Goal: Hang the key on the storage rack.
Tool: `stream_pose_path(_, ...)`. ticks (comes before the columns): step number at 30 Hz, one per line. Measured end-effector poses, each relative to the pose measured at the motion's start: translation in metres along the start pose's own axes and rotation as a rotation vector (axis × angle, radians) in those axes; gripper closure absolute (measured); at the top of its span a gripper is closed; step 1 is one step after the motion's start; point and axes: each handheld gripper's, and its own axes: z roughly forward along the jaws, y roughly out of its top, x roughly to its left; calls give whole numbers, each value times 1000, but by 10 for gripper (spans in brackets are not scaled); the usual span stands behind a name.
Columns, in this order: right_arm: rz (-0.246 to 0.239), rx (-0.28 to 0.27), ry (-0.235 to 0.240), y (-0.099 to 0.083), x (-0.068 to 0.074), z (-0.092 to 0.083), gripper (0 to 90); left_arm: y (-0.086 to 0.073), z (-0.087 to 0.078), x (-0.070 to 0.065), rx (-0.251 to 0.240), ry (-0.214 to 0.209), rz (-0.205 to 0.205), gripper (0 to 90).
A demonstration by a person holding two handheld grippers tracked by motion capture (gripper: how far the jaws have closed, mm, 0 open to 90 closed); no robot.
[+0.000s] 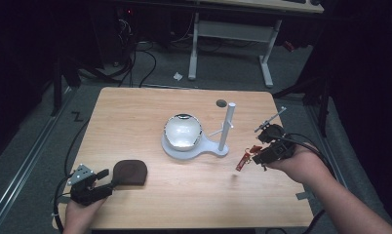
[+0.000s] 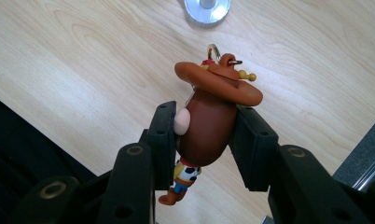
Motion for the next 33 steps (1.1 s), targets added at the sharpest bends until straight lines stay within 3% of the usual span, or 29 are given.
stream_pose_path(17, -9, -35, -6, 25, 7, -17, 629, -1, -2, 2, -4, 1, -11, 356)
stream_pose_path(32, -53, -52, -4, 47, 14, -29, 630, -1, -2, 3, -7, 0, -18, 356)
stream_pose_path(33, -30, -42, -6, 48, 16, -30, 630, -1, -3, 3, -7, 0, -18, 356)
